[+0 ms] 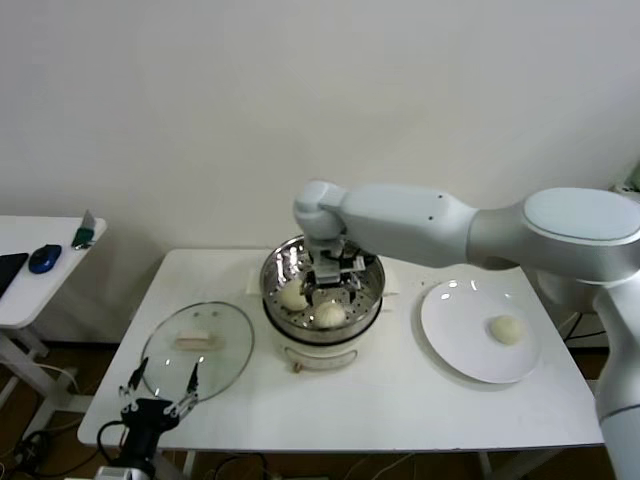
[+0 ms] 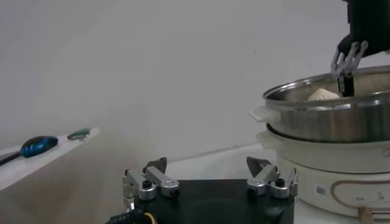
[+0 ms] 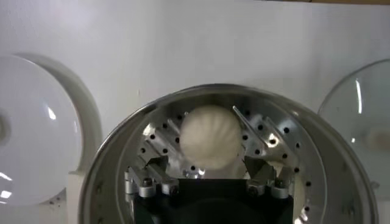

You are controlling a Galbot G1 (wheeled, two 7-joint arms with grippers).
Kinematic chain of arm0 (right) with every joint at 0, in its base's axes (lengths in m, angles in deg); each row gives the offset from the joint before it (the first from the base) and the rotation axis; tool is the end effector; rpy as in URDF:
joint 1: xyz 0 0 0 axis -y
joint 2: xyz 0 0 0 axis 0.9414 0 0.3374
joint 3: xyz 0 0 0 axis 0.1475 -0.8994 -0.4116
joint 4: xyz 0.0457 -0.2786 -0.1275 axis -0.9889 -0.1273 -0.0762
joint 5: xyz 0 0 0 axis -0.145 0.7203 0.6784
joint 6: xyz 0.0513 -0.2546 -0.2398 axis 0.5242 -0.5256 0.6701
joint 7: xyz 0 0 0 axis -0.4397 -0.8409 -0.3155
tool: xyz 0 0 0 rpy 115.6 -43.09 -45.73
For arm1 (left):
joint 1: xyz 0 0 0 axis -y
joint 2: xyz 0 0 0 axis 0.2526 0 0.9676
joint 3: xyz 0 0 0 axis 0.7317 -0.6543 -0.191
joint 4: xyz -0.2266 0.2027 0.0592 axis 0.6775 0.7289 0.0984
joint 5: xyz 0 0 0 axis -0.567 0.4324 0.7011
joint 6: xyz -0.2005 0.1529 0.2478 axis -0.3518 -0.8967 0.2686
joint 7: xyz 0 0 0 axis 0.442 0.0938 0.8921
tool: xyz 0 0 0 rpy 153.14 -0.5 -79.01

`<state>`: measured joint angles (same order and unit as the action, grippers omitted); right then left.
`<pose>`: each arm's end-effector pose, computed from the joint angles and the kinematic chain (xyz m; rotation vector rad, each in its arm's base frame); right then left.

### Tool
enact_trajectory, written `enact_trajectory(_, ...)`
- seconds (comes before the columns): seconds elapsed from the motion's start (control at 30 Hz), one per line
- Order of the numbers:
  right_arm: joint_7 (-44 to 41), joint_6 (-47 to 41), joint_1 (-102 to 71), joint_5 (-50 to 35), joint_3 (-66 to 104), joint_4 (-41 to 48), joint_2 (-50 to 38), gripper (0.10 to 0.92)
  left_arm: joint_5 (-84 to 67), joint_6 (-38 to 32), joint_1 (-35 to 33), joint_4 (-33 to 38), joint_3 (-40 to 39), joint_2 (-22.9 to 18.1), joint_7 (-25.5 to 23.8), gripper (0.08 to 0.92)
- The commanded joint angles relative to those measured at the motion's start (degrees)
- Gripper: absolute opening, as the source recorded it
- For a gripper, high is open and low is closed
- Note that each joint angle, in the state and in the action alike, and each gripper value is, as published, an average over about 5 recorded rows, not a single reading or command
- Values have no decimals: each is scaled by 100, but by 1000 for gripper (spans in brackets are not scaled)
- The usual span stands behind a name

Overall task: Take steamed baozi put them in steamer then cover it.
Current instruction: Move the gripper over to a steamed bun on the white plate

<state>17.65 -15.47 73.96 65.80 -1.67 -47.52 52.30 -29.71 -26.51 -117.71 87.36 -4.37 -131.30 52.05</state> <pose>0.5119 0.2071 -0.0703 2.0847 0.0343 2.2853 0.1401 0.0749 -0.2875 0.0357 -2.9685 -0.3415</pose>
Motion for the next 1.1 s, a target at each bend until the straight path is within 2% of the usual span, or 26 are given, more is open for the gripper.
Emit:
enact_trajectory(0.03, 364, -529, 724, -819, -101, 80, -815, 823, 10, 3, 0, 9, -6, 12, 2, 823)
enact_trajectory(0.17, 1332, -1973, 1324, -1868, -1080, -128, -1596, 823, 12, -1, -12, 34, -8, 20, 1, 823)
enact_trajectory(0.23, 1548, -2629, 1493, -2320, -1422, -204, -1985, 823, 8, 1, -17, 52, -14, 23, 0, 823)
enact_trajectory(0.47, 1209, -4007, 1357, -2899, -1560, -254, -3155, 823, 14, 6, 12, 71, -58, 15, -3, 823)
enact_trajectory(0.77, 764, -4097, -369, -1646, -390, 238, -4246, 823, 29, -3, -64, 111, -30, -1, -3, 823)
enact_trajectory(1.1, 565, -3343, -2270, -490, 1737, 1598, -4110, 823, 146, 7, -127, 139, -59, -92, -1, 823)
